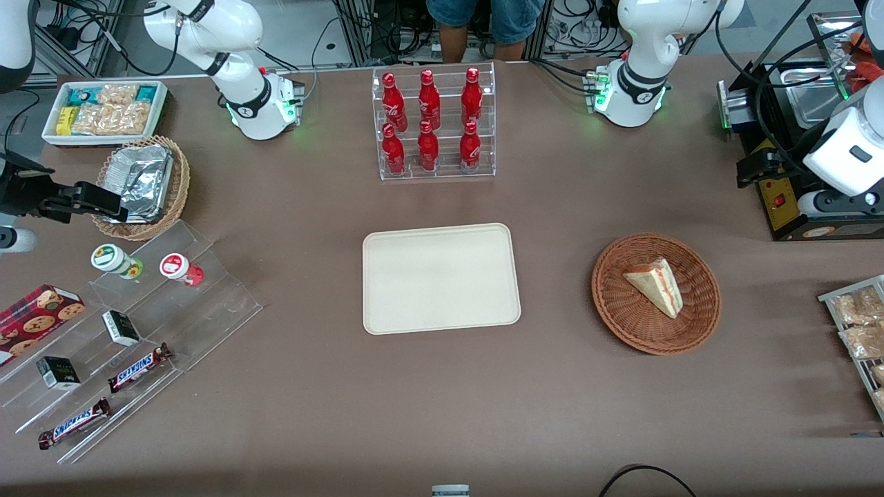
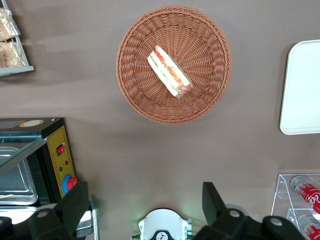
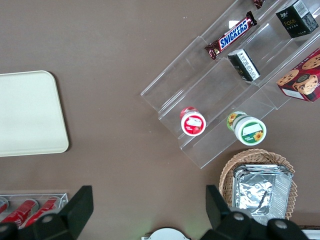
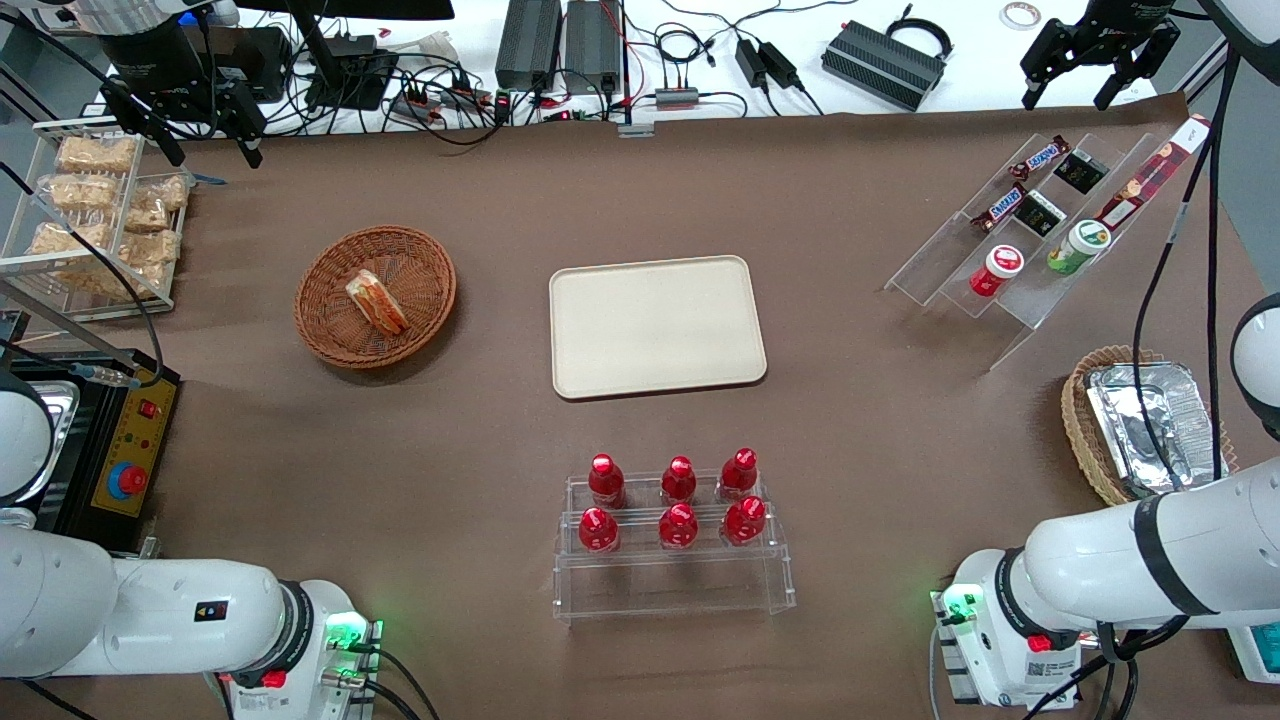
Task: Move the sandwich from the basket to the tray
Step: 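Move the left gripper down over the wrapped sandwich in the wicker basket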
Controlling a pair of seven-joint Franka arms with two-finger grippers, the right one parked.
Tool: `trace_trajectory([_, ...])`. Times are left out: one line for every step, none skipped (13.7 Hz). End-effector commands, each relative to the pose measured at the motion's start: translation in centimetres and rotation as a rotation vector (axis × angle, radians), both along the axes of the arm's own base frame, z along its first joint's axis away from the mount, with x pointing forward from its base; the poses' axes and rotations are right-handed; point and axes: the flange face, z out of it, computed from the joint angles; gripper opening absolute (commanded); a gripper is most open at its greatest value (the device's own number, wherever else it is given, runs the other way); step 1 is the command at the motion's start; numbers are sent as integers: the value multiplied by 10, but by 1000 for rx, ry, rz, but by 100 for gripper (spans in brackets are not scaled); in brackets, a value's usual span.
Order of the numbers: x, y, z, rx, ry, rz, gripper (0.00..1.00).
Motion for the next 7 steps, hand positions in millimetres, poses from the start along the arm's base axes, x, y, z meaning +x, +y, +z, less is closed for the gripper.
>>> trace_trajectory([-1,-2,4,0,-17,-13,100])
trace_trajectory([0,-2,1,2,-13,-12,100])
trace_trajectory([2,-1,-4,4,-5,-6,100])
trace_trajectory([5,-2,-12,8,4,-8,100])
trace_trajectory([8,-3,-26,8,17,-10,100])
trace_trajectory([12,-5,-44,6,19,-15,100])
trace_trajectory([16,-6,-66,6,16,-18,100])
